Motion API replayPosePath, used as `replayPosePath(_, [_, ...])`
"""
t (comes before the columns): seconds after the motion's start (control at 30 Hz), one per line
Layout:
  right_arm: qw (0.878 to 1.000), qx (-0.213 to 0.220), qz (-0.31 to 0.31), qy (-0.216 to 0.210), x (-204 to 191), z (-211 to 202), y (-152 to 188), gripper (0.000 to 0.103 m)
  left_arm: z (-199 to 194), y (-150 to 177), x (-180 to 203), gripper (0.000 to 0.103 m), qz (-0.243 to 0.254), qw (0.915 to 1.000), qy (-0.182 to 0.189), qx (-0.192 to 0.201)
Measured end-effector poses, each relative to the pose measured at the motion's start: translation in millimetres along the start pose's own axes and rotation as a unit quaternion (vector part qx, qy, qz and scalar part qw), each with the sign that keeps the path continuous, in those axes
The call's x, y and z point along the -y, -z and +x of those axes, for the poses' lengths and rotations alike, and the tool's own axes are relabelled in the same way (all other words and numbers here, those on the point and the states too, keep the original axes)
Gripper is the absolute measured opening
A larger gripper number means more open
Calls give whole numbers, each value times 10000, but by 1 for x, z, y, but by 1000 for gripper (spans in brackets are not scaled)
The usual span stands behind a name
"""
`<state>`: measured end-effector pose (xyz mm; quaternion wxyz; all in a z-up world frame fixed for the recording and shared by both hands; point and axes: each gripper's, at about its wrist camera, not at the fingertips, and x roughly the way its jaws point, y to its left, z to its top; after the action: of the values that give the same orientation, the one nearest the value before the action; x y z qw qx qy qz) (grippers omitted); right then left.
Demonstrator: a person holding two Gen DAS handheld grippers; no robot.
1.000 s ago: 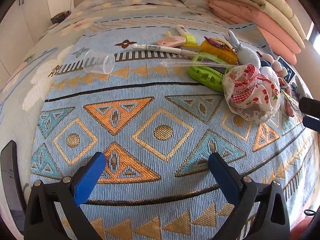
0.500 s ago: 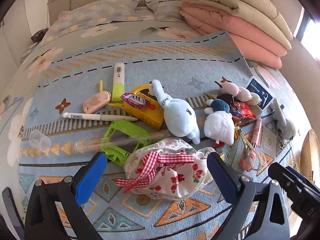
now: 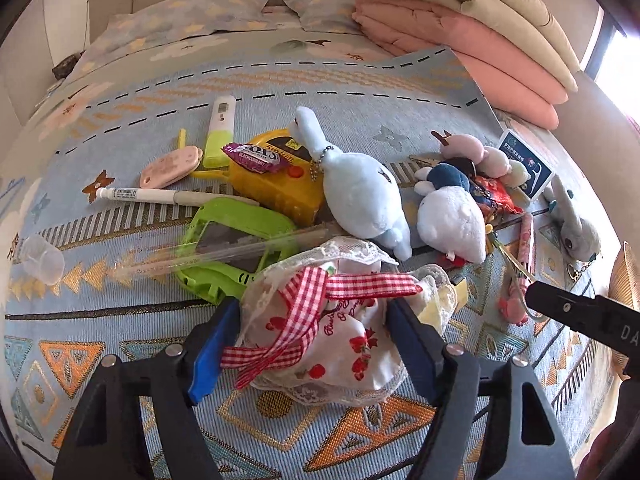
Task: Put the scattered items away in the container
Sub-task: 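Grasp the red gingham lace bag with the left tool while the right tool grasps the Bubble keychain, then carry the lace bag with the left tool while the right tool carries the keychain to the basket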
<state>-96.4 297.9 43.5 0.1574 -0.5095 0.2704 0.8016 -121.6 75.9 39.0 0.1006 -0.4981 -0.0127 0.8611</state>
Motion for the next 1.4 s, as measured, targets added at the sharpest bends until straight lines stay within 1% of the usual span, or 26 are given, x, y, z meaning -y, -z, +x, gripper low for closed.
replayPosePath(0.03, [10000, -13, 10, -65, 1, 1, 1, 33, -1, 1, 1, 48, 42, 10000, 13, 9])
replayPosePath(0.07, [9999, -17, 8, -145, 1, 1, 2, 24, -1, 1, 1, 27, 73, 9999, 143, -15])
replayPosePath(0.1, [9998, 10, 0, -196, 0, -1, 3, 19, 0, 2, -1, 16, 20, 9990, 437, -71])
replayPosePath(0.13, [9998, 76, -30, -168, -2, -4, 4, 19, 0, 3, -3, 9, -91, 9979, 630, -95])
replayPosePath(0.2, [9996, 255, -107, -99, -4, -13, 5, 19, -1, 4, -5, 9, -159, 9975, 689, -71])
replayPosePath(0.23, [9993, 342, -106, -140, -4, -18, 5, 18, -3, 4, -5, 9, -139, 9973, 715, -44])
replayPosePath(0.37, [9961, 826, -41, -300, -1, -45, 5, 18, -27, -3, -3, 8, -162, 9956, 841, 380])
replayPosePath(0.47, [9930, 1106, -20, -406, 1, -66, 6, 18, -44, -8, -4, 8, -155, 9940, 900, 599])
replayPosePath(0.53, [9916, 1207, 5, -457, 2, -79, 9, 18, -60, -13, -5, 8, -121, 9932, 879, 759])
replayPosePath(0.6, [9911, 1228, 36, -505, 3, -91, 10, 18, -77, -19, -5, 8, -65, 9911, 945, 934])
replayPosePath(0.73, [9897, 1306, 94, -585, 4, -114, 11, 18, -109, -27, 12, 8, 163, 9873, 1015, 1213])
replayPosePath(0.83, [9868, 1486, 26, -642, 6, -138, 11, 18, -127, -30, 30, 8, 333, 9841, 1100, 1352])
replayPosePath(0.93, [9830, 1736, -52, -590, 15, -167, 15, 18, -141, -34, 49, 8, 450, 9809, 1266, 1403])
replayPosePath(0.97, [9819, 1803, -50, -576, 21, -177, 16, 16, -145, -35, 57, 8, 503, 9795, 1352, 1407])
replayPosePath(1.03, [9795, 1948, -14, -510, 35, -195, 16, 16, -152, -34, 76, 8, 666, 9762, 1508, 1410])
replayPosePath(1.13, [9757, 2160, 24, -361, 62, -219, 15, 16, -156, -30, 115, 8, 1088, 9708, 1621, 1392])
replayPosePath(1.27, [9704, 2398, 217, -168, 101, -253, 12, 16, -159, -25, 165, 8, 1545, 9601, 1910, 1335])
replayPosePath(1.4, [9565, 2880, 445, 140, 142, -299, 8, 16, -163, -24, 218, 8, 1897, 9455, 2286, 1333])
